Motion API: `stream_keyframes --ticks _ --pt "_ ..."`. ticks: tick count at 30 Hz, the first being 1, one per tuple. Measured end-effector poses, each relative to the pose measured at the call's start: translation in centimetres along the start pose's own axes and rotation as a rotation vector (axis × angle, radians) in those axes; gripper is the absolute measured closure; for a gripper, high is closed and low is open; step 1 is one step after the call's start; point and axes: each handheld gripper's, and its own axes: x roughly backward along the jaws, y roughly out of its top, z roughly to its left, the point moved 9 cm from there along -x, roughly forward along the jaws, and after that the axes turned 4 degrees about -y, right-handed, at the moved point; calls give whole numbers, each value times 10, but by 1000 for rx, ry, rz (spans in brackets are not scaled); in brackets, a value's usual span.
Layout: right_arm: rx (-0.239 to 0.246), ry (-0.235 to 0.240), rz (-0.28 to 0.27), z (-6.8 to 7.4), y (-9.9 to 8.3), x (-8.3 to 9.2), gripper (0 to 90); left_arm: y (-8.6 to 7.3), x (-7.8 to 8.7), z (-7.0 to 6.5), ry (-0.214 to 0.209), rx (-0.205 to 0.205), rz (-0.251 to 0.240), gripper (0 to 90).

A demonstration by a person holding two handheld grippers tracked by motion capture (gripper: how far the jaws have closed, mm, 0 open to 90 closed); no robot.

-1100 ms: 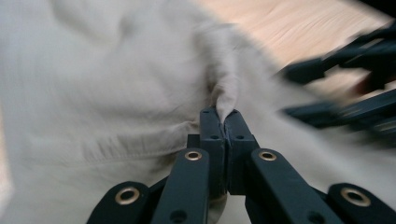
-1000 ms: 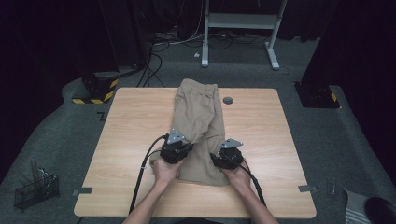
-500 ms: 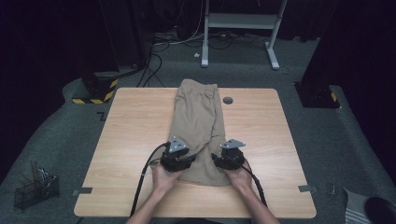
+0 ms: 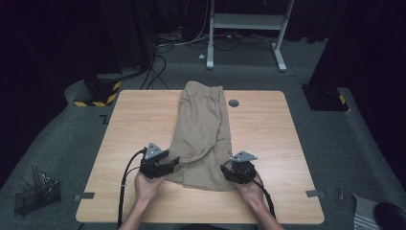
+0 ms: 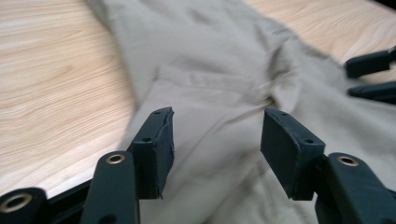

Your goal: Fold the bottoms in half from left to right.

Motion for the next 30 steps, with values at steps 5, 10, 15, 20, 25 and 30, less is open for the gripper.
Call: stream_keyframes --ticks 5,10,15,20,25,30 --pt "4 -3 0 -2 3 -4 451 -11 -9 23 59 38 64 434" --pt "3 -5 1 -2 4 -5 449 -25 -24 31 51 63 128 592" --pt "9 -6 -2 -3 4 -5 449 -17 -23 23 2 66 97 849" --pt "5 -6 -1 -3 4 -5 449 1 -9 -1 -64 39 -8 876" --pt "8 3 2 0 3 -4 432 3 -8 -34 -151 -5 -26 876" --pt "15 14 1 1 3 -3 429 -14 -35 -37 -124 -43 54 875"
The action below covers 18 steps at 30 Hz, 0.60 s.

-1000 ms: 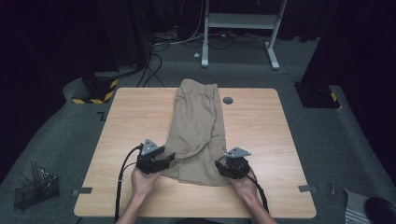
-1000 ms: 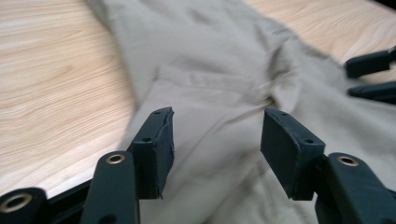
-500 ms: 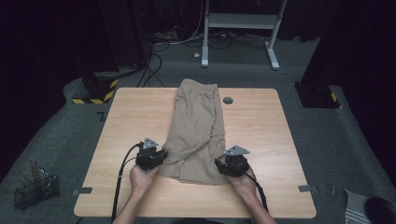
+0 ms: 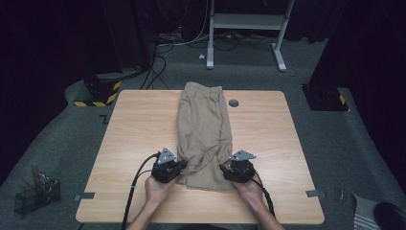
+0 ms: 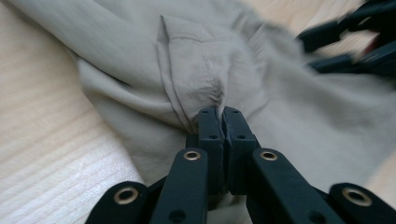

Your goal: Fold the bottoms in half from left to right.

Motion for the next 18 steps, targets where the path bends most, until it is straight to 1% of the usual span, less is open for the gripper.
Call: stream_keyframes --ticks 2,3,4,5,6,8,9,10,12,14,15,16,18 --pt "2 0 -1 -1 2 -2 429 -5 -11 12 35 9 26 875" --pt "2 0 0 -1 3 -4 430 -4 -13 16 28 37 14 874" --pt "-2 -2 -1 -2 6 -7 431 -2 -14 21 41 55 7 874" --pt "1 -4 -2 -3 8 -9 431 -1 -15 26 59 52 10 873" --pt "-6 -7 0 -4 11 -13 431 0 -15 28 73 54 11 872" --pt "-7 -11 -1 -5 17 -19 431 2 -15 31 92 62 13 855" --pt "-10 -10 -1 -5 19 -21 431 2 -14 30 99 64 10 820" --pt "-13 -10 6 -5 21 -23 430 2 -12 29 105 64 2 761" --pt "-12 -6 27 -5 21 -23 420 1 -5 25 110 67 -13 621" --pt "-9 7 37 -4 22 -19 400 0 2 21 117 56 -7 478" --pt "-15 7 23 -5 24 -16 400 -1 6 18 124 50 -4 418" --pt "-25 8 1 -5 27 -12 402 -1 9 17 131 42 -9 381" --pt "-46 31 -36 -3 36 -3 409 -2 14 14 141 37 -3 310"
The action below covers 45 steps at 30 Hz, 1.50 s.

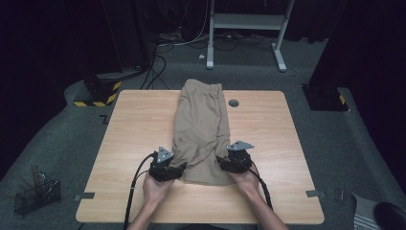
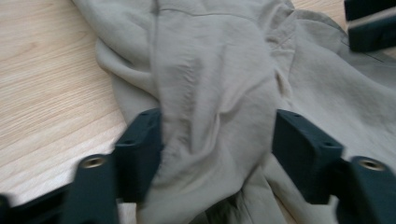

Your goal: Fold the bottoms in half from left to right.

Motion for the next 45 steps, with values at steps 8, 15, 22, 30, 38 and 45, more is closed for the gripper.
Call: stream_keyframes --ticks 8,15,22,30,38,45 --pt "39 100 -17 28 29 -10 427 -14 -6 1 74 45 61 143" --pt "53 129 11 44 33 -36 438 -19 -11 2 128 40 99 52" --pt "119 137 66 53 21 -51 594 -23 -17 4 141 50 129 21" --pt "190 96 71 46 17 -52 892 -22 -18 5 145 52 118 4" --pt "138 121 29 47 25 -44 828 -22 -18 5 147 53 115 4" --pt "121 138 61 56 21 -56 647 -22 -18 5 150 56 115 3"
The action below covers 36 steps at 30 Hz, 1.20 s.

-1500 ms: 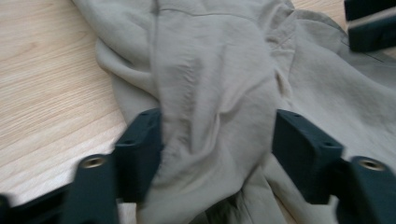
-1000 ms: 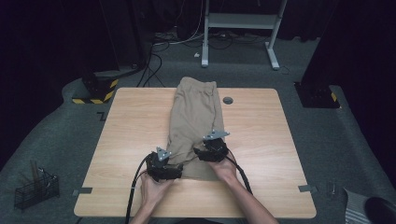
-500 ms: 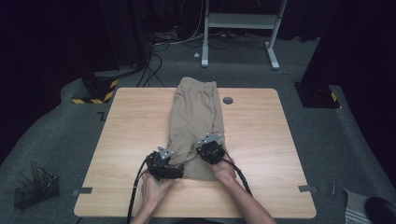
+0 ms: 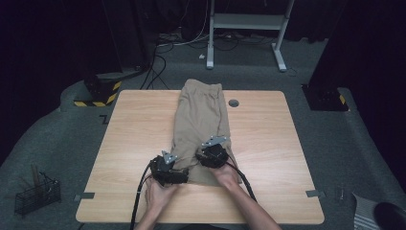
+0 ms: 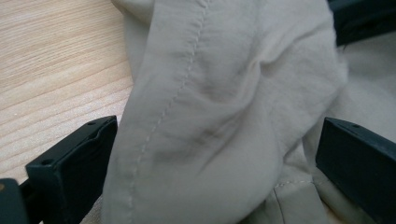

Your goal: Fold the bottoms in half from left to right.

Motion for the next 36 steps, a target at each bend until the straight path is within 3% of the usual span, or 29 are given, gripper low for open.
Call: stream_keyframes --ticks 5,8,11,14,18,22,26,30,33,36 --pt "85 -35 12 3 -1 1 866 0 0 0 0 0 0 3" --pt "108 -43 14 4 -2 3 892 0 0 0 1 -1 1 3" --pt "90 -34 0 1 -3 10 895 0 0 0 2 0 1 3" --pt "83 -42 -41 -6 -3 27 896 0 0 0 2 1 1 3" --pt "50 -54 -87 -20 -7 54 896 0 0 0 4 1 2 2" --pt "5 -78 -103 -37 -23 70 897 0 0 0 6 3 0 2" --pt "-40 -89 -79 -49 -45 73 899 0 0 0 6 5 0 3" --pt "-60 -104 -30 -54 -64 63 899 -1 1 0 7 6 0 4" --pt "-76 -109 -49 -57 -61 68 873 -1 1 0 6 6 0 4" --pt "-74 -85 -95 -52 -45 75 738 -1 1 0 6 7 0 4"
